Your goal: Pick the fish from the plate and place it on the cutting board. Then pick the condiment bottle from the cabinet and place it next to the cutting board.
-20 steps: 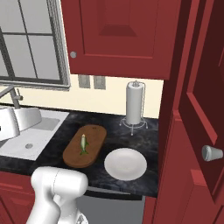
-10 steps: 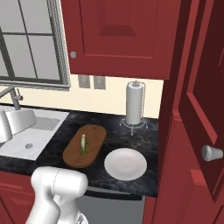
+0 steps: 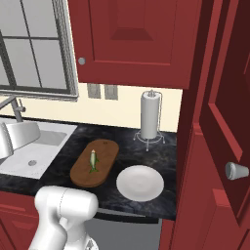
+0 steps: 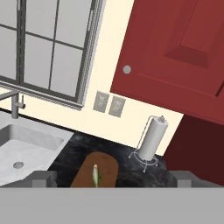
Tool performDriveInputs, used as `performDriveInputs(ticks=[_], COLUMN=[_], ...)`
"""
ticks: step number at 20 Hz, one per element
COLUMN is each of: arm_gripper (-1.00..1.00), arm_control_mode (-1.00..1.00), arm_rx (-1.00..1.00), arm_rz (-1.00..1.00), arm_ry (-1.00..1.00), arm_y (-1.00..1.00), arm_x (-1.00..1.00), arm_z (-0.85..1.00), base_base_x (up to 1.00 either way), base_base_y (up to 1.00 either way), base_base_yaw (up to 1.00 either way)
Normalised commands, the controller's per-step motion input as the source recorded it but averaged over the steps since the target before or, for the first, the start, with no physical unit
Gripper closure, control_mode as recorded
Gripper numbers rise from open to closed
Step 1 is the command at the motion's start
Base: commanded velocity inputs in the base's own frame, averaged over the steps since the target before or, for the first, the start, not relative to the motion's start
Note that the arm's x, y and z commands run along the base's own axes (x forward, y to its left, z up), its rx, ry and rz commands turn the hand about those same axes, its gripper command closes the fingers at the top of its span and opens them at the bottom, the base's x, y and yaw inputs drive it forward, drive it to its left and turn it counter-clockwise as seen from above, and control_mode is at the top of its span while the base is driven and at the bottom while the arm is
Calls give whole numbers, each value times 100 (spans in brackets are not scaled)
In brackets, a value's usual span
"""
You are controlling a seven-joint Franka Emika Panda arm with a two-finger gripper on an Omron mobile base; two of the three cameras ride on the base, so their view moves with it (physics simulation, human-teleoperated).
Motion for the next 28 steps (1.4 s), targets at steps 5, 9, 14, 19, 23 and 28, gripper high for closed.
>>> performDriveInputs(ticks=[5,9,14,19,23,28], arm_gripper=[-100,-100,-100,-100,-100,-100], arm_control_mode=[100,100,100,100,100,100], arm_rx=[0,0,0,0,0,0], arm_rz=[0,0,0,0,0,0], arm_ry=[0,0,0,0,0,0], arm_y=[0,0,0,0,0,0], arm_x=[0,0,0,0,0,0], arm_z=[0,0,0,0,0,0], base_base_x=[-4,-19,-36,-42,-40,-44], base_base_y=[0,0,-2,-1,0,0], base_base_yaw=[0,0,0,0,0,0])
